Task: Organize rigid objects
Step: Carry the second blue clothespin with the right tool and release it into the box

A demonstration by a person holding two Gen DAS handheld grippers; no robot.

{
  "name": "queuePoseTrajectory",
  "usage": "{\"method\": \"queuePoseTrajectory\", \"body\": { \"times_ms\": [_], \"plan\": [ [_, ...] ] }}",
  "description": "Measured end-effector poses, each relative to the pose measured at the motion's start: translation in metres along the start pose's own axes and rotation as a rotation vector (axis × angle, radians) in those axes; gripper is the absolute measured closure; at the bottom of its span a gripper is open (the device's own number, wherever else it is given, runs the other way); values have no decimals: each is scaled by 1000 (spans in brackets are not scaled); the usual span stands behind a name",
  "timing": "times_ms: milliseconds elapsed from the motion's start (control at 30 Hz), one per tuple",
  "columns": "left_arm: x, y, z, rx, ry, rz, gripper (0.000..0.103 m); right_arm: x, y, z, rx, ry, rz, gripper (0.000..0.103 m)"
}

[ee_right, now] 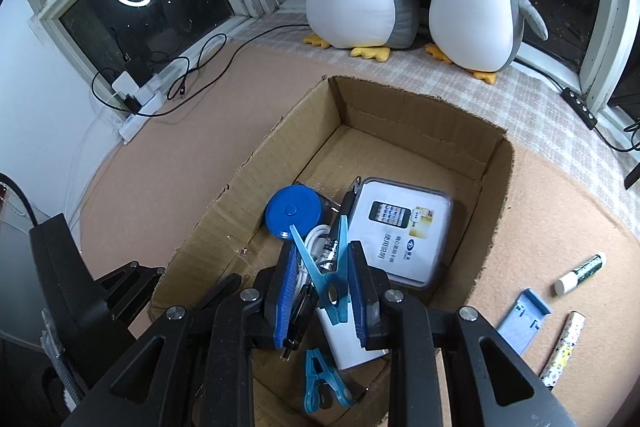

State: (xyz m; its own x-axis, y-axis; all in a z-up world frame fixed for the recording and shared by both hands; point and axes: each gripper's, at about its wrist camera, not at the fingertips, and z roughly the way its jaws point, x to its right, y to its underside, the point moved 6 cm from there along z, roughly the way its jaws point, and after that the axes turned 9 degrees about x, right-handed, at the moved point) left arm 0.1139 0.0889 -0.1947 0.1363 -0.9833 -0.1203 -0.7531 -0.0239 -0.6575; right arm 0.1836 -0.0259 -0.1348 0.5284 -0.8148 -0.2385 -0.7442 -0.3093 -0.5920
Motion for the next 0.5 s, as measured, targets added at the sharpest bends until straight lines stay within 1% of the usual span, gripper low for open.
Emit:
{"method": "queuePoseTrajectory", "body": {
  "times_ms": [300, 367, 400, 433, 467, 500],
  "plan": [
    [0, 0, 0, 2, 0, -4, 69, 1, 6, 10, -31, -4, 8, 80],
    [0, -1, 0, 1, 0, -4, 69, 1, 6, 13, -42, -5, 12, 78],
    [0, -1, 0, 2, -1, -4, 69, 1, 7, 14, -44, -2, 12, 71],
    [0, -1, 0, 2, -1, -4, 69, 2, 7, 14, -42, 2, 12, 61],
    [0, -1, 0, 3, -1, -3, 69, 2, 7, 13, -36, 6, 12, 58],
    [0, -1, 0, 3, -1, -3, 69, 2, 7, 12, -33, 7, 12, 57]
  ]
}}
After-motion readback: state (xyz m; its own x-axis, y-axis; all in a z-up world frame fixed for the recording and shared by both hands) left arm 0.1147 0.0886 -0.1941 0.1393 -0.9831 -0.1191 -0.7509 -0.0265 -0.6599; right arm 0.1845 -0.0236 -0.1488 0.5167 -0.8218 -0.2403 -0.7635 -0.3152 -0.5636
